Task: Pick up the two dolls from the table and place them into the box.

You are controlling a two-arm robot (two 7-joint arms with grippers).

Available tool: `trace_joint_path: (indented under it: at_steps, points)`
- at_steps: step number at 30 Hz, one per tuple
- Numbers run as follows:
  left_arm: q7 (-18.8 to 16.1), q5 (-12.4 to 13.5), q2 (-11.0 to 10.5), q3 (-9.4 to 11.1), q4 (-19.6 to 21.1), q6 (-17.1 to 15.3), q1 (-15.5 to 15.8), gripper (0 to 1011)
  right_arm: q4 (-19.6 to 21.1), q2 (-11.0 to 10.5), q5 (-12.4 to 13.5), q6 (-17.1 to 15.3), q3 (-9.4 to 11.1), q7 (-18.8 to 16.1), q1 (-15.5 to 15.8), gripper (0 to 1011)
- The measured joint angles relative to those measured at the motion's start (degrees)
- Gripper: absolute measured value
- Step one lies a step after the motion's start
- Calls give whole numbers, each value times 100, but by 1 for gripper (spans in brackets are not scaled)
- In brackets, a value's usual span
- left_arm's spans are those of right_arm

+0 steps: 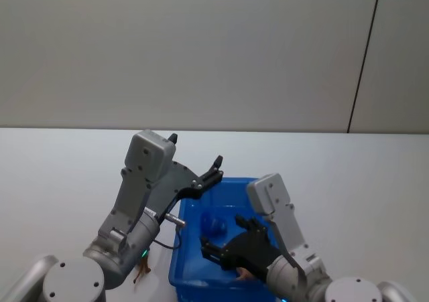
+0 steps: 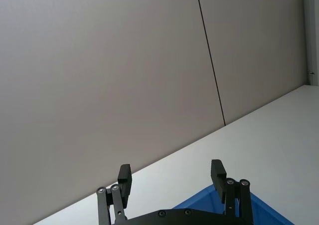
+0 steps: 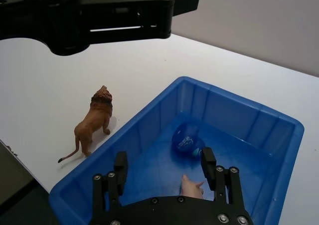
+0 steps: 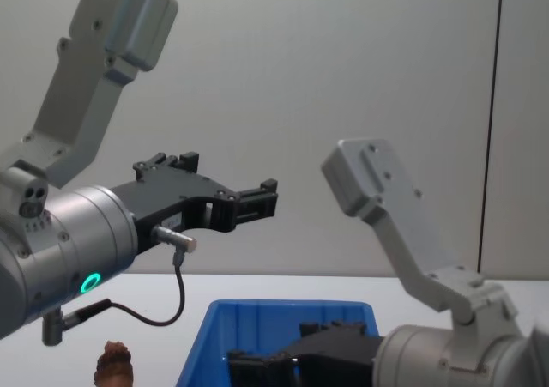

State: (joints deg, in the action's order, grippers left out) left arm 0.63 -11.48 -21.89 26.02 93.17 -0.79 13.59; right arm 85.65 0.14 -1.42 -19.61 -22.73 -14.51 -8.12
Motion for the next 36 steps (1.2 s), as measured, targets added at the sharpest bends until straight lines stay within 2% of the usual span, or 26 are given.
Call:
trace_joint_path:
  at_steps: [1,2,6,13,23,36]
  points:
    - [0,0,0,0,0,0,0,1002,-20,9,-13,29,-8,2,-6,863]
    - [0,0,0,0,0,0,0,1002,-58,23,-39,101,-20,34,-15,915]
    - [0,0,0,0,0,0,0,1001,-96,33,-67,292,-35,167,-6,1001]
    - [0,0,0,0,0,0,0,1002,7,-47,-51,724,-1,510,133,1001]
    - [0,0,0,0,0,0,0,1001,447,-363,210,1190,243,1048,454,1001]
    - [0,0,0,0,0,0,0,1001,807,-736,594,1333,623,1537,701,1001]
